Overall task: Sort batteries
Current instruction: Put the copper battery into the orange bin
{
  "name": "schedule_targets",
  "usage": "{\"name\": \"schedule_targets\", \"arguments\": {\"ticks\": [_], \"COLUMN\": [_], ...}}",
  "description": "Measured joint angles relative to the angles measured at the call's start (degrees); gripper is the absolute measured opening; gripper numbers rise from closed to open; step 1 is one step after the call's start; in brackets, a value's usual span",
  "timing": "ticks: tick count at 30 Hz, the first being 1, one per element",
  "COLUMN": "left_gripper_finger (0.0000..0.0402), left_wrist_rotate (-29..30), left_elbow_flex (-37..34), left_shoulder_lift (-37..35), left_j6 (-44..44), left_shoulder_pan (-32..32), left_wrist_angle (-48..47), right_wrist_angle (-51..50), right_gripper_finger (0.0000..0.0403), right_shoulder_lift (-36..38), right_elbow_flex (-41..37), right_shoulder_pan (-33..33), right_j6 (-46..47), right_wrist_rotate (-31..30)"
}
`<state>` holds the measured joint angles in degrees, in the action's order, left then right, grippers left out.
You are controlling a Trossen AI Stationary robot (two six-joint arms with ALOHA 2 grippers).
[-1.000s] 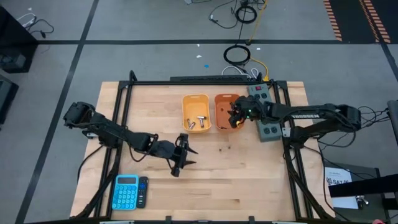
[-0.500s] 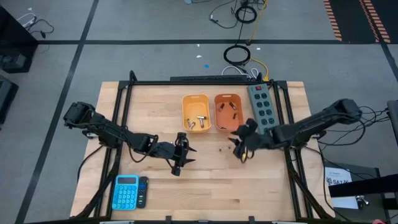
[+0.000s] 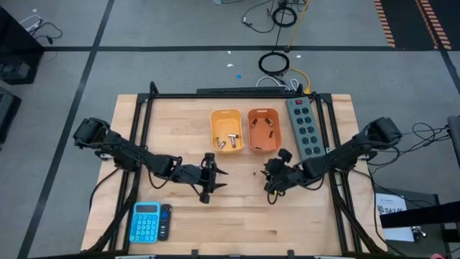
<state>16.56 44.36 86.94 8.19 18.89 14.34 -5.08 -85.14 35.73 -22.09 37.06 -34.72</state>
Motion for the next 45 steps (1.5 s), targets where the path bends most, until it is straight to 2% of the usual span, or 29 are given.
{"name": "schedule_targets", "arguments": {"ticks": [9,17,28,33,40,45], "left_gripper_finger": [0.0191,0.0191,0.0191,0.0191,0.0191,0.0191], "left_wrist_rotate": [-0.16,-0.20,-0.18,-0.17,0.10,0.11], "left_elbow_flex": [0.00,0.00,0.00,0.00,0.00,0.00], "left_shoulder_lift": [0.00,0.00,0.00,0.00,0.00,0.00], "left_j6": [-0.33,-0.39,-0.39,-0.44,-0.37,-0.39], "left_shoulder_pan": [0.25,0.66,0.63,0.64,0.64,0.64], "left_wrist_angle": [-0.27,-0.30,-0.15,0.36,0.32,0.29], "right_wrist_angle": [-0.26,-2.69,-2.60,-2.47,-2.23,-2.25], "right_gripper_finger": [0.0132,0.0132,0.0129,0.0098,0.0017,0.0012], "right_shoulder_lift": [-2.89,-2.89,-2.86,-2.86,-2.76,-2.73], "right_elbow_flex": [0.00,0.00,0.00,0.00,0.07,0.09], "right_shoulder_pan": [-1.29,-1.27,-1.14,-0.45,0.50,0.52], "right_j6": [2.91,7.02,7.69,8.34,6.76,6.59], "right_wrist_rotate": [-2.86,-2.02,-0.96,-0.94,1.48,1.57]}}
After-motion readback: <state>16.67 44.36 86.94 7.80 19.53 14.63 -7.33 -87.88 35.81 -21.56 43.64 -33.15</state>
